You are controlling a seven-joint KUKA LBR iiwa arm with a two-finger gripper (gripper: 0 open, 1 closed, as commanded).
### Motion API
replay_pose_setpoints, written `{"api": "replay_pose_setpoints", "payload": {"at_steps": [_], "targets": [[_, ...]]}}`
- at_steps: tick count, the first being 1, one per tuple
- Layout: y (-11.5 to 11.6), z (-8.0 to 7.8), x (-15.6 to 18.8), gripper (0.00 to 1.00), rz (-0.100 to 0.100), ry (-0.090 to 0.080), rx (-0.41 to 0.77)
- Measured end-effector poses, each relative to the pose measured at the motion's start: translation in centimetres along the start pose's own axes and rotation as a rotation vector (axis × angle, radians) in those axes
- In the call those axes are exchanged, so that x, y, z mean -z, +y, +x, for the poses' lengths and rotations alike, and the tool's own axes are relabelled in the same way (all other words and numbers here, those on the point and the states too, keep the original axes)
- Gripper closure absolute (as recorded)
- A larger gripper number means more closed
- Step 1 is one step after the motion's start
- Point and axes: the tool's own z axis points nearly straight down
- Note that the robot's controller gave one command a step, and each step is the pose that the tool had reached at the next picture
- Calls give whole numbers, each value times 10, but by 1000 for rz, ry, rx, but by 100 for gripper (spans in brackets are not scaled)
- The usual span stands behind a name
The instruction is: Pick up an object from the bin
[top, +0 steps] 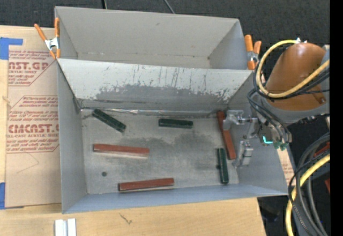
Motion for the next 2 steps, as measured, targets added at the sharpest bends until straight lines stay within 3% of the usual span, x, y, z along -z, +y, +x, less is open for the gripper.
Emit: {"api": "replay_pose_setpoints", "payload": {"at_steps": [1, 2], "targets": [[0, -1, 2, 0, 1, -4, 0], [-5, -3, -17, 0, 3, -15, 117]]}}
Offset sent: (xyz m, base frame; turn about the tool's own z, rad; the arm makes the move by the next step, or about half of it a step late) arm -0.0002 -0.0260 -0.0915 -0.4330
